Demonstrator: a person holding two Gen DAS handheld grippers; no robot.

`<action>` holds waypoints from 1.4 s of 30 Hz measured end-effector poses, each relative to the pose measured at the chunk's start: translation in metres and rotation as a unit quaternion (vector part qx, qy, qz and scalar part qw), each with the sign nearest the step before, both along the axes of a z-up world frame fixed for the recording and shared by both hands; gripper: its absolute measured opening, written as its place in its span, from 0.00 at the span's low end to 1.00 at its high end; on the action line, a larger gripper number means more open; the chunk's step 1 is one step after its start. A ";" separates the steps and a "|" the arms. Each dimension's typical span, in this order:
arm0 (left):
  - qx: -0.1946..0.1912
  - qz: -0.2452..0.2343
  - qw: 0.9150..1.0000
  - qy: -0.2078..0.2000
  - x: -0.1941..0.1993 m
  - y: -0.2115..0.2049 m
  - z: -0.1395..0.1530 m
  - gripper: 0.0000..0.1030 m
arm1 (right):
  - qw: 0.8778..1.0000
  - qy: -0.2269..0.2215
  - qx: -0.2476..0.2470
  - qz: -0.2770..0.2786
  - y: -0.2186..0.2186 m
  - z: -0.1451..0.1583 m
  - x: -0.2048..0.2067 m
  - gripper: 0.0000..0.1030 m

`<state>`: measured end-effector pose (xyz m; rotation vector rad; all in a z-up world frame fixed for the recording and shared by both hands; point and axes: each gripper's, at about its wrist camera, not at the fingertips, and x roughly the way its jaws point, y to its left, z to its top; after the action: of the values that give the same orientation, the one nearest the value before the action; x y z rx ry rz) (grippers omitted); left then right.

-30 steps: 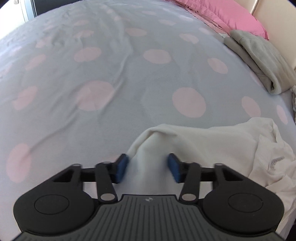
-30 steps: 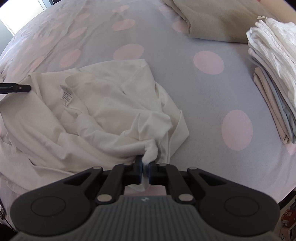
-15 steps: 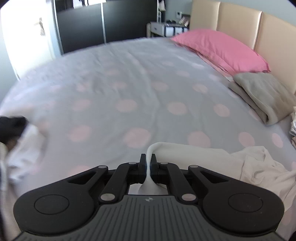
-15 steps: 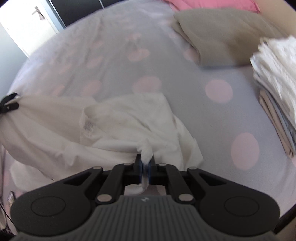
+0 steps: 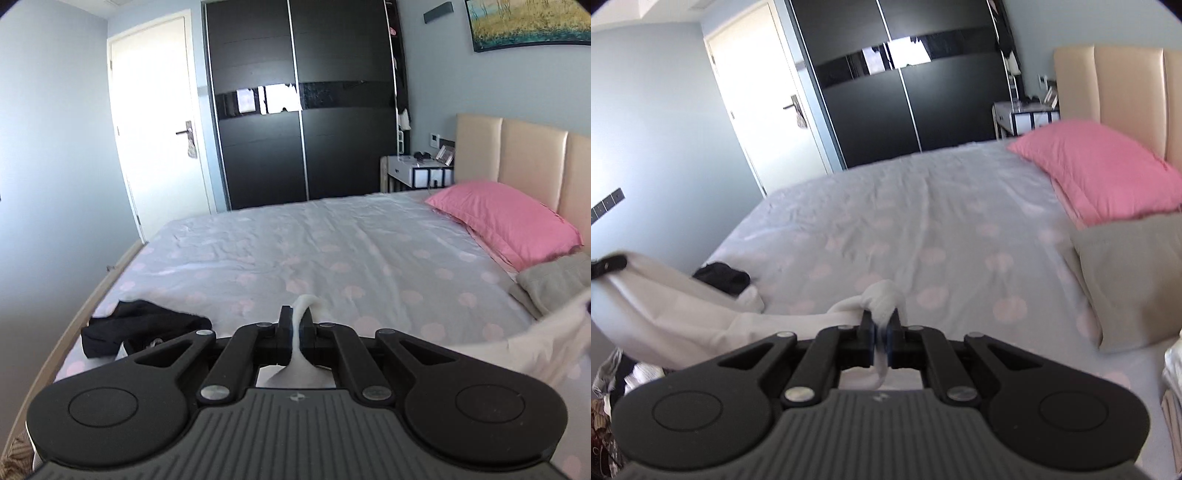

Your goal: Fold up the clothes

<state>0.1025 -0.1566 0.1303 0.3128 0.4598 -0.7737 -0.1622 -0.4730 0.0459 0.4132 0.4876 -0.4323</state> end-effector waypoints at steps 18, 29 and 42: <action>0.199 -0.257 0.926 0.192 -0.157 -0.027 -0.177 0.01 | 0.969 0.160 0.076 -0.170 -0.060 -0.117 -0.108 0.06; 0.279 -0.274 0.884 0.257 -0.170 -0.061 -0.244 0.01 | 0.947 0.247 0.067 -0.192 -0.079 -0.181 -0.124 0.06; 0.323 -0.317 0.855 0.251 -0.173 -0.090 -0.238 0.45 | 0.937 0.303 0.082 -0.157 -0.091 -0.213 -0.122 0.06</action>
<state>-0.0705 -0.2471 -0.1075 0.9349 1.1537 -1.3484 -0.2842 -0.5642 -0.1668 0.5214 1.0694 -0.8412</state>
